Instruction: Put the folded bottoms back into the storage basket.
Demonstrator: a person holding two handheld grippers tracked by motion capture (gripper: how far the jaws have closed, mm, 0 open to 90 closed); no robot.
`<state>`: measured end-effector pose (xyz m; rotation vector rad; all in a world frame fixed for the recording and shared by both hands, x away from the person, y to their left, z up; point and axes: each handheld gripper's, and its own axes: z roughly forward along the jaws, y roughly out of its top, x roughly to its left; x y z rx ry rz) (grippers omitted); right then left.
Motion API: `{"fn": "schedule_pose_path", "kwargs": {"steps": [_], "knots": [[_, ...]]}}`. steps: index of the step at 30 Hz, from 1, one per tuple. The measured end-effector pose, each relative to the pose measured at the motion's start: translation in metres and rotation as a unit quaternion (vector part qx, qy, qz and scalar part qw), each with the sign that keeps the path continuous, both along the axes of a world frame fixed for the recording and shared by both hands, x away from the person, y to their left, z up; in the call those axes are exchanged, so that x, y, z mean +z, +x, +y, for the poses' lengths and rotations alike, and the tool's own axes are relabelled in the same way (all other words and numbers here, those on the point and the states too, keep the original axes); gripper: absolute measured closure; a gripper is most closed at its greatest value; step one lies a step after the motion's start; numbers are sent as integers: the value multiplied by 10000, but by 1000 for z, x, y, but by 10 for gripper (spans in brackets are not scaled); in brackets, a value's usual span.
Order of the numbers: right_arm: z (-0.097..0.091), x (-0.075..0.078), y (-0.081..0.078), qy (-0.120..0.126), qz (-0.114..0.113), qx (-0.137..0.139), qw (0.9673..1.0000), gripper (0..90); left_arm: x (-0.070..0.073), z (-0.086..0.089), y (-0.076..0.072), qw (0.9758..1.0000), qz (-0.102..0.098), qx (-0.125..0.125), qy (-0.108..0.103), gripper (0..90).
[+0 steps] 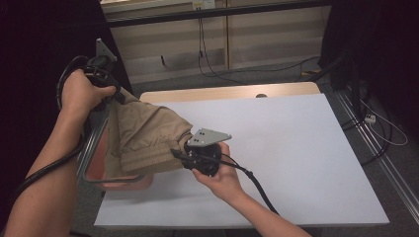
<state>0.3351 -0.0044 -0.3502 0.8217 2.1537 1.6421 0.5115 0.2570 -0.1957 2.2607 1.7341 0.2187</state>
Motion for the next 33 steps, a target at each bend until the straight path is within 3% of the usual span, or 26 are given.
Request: {"fn": "schedule_pose_path", "kwargs": {"steps": [33], "knots": [[24, -3, 4, -86, 10, 186, 9998, 725, -2, 20, 0, 9999, -80, 91, 49, 850]]}}
